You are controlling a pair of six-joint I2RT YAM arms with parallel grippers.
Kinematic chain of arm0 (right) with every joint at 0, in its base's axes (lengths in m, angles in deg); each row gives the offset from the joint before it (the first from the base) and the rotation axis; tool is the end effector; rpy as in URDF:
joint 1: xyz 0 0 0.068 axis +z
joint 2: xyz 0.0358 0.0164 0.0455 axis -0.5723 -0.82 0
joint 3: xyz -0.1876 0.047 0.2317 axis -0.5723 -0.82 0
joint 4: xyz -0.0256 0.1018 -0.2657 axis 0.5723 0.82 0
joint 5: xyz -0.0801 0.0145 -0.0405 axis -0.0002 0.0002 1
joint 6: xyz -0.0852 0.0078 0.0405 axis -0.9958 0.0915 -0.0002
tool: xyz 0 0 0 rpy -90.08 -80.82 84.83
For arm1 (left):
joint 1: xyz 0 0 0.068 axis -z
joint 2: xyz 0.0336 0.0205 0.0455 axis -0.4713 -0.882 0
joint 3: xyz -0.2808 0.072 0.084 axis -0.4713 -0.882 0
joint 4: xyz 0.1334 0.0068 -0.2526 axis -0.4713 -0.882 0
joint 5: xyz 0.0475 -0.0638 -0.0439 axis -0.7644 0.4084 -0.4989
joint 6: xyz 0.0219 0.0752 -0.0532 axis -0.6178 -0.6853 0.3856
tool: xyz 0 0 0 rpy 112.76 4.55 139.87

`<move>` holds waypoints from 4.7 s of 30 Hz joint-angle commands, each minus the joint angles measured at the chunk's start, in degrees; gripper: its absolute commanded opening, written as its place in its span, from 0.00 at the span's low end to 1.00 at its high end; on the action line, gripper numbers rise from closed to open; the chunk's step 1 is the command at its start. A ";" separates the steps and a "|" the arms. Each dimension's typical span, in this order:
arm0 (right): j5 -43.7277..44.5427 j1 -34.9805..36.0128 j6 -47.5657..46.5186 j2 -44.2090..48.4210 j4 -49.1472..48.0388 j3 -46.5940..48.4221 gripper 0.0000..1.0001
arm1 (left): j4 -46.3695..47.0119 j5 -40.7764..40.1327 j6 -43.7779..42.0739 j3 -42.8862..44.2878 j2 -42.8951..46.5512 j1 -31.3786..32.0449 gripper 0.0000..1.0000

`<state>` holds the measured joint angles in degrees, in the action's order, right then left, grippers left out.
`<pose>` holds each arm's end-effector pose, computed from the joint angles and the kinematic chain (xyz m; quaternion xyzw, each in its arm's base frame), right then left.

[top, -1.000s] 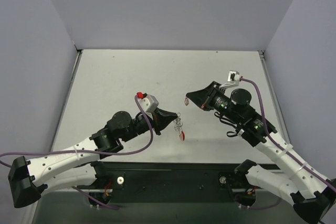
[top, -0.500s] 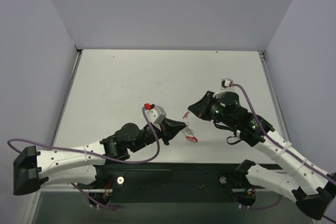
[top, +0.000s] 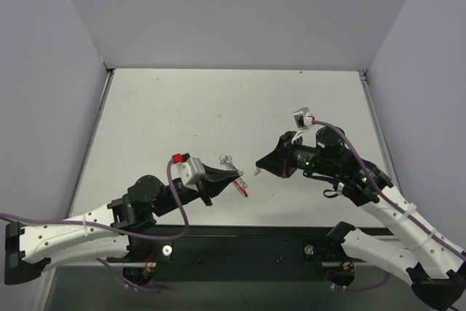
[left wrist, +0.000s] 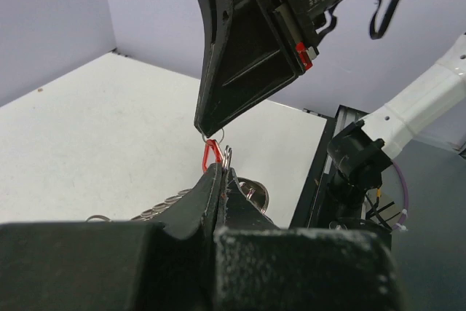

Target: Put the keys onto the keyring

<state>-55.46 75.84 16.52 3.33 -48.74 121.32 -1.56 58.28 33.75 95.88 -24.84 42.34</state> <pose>0.1568 0.1852 0.4028 -0.2437 0.7016 0.4954 0.4504 0.0854 -0.2167 0.3602 0.3149 0.5652 -0.4477 0.6172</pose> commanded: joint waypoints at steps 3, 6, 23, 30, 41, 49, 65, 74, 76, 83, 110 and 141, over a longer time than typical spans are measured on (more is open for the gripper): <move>-17.43 -2.69 -2.32 -2.09 0.08 2.17 0.00 | 1.79 7.30 -3.76 -2.46 4.89 0.12 0.00; -22.62 -2.87 -0.31 -2.27 -3.24 0.86 0.00 | 0.83 10.47 -4.81 -2.20 3.93 0.12 0.00; -42.31 -4.36 4.37 -1.56 -20.23 -5.92 0.00 | 1.53 14.26 -8.59 -1.76 1.99 0.21 0.00; -47.67 -6.56 3.49 -3.58 -19.88 -5.48 0.00 | 0.38 14.53 -9.47 -2.64 4.10 0.21 0.00; -40.91 -6.12 8.93 -4.82 -21.63 -6.89 0.00 | 3.90 13.31 -10.79 -3.61 2.52 1.17 0.00; -37.48 -6.03 12.89 -5.96 -22.78 -7.77 0.00 | 6.36 6.19 -14.30 -4.05 1.99 4.51 0.00; -41.52 -6.30 12.72 -6.93 -21.64 -6.80 0.00 | 4.16 -4.81 -19.31 -3.43 2.17 9.44 0.00; -41.26 -6.30 13.68 -7.10 -21.55 -6.62 0.00 | 4.25 -5.42 -19.58 -3.26 1.38 9.52 0.00; -41.26 -6.30 13.86 -7.19 -21.63 -6.62 0.00 | 4.08 -5.25 -19.49 -3.17 1.29 9.44 0.00; -41.08 -6.21 14.47 -7.37 -21.55 -6.62 0.00 | 4.78 -5.25 -19.23 -3.43 1.02 9.44 0.00; -36.43 -6.12 19.74 -8.51 -17.85 -6.01 0.00 | 3.81 -16.41 -17.56 -3.34 -1.96 9.44 0.00; -30.54 -6.12 28.18 -8.42 -20.31 -6.71 0.00 | 1.61 -30.29 -16.24 1.66 -9.17 11.63 0.00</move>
<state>-82.96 69.37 42.38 -5.66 -66.03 113.24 -0.77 32.64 17.03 94.39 -33.52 54.08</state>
